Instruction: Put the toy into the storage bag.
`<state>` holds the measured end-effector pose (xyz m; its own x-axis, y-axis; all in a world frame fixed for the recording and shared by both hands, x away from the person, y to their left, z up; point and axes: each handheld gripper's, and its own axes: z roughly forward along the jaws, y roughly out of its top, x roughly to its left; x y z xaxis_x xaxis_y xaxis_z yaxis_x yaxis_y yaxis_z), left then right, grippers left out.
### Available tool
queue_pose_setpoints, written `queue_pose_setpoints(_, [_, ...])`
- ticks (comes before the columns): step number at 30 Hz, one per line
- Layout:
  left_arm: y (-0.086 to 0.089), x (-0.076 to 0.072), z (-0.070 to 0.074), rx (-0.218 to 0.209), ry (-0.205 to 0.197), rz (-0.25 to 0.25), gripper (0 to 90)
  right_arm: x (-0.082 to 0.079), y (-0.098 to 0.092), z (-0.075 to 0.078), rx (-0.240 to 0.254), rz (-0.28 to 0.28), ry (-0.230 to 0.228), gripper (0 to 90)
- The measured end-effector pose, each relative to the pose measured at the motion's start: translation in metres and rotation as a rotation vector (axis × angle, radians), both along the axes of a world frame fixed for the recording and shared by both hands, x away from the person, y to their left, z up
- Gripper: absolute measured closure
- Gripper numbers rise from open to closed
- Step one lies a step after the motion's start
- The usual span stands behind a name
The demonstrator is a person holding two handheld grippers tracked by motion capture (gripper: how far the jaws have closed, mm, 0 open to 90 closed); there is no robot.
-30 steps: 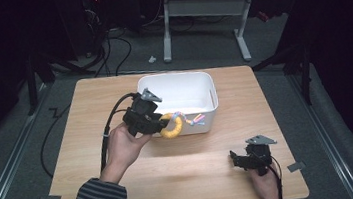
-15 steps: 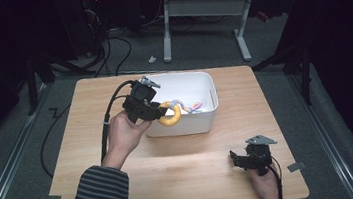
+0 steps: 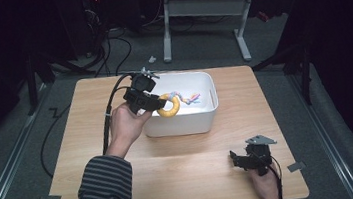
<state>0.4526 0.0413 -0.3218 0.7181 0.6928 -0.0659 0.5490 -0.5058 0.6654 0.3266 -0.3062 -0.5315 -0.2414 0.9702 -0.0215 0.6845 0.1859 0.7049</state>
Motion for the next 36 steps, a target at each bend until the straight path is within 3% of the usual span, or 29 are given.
queue_pose_setpoints(15, [0.001, 0.022, -0.014, 0.002, 0.027, 0.071, 68.3, 0.0, 0.0, 0.0, 0.0, 0.001, 0.0, 14.6])
queue_pose_setpoints(36, [-0.012, 0.042, -0.039, 0.045, 0.068, 0.099, 68.3, 0.0, 0.0, 0.0, 0.002, 0.0, 0.002, 14.6])
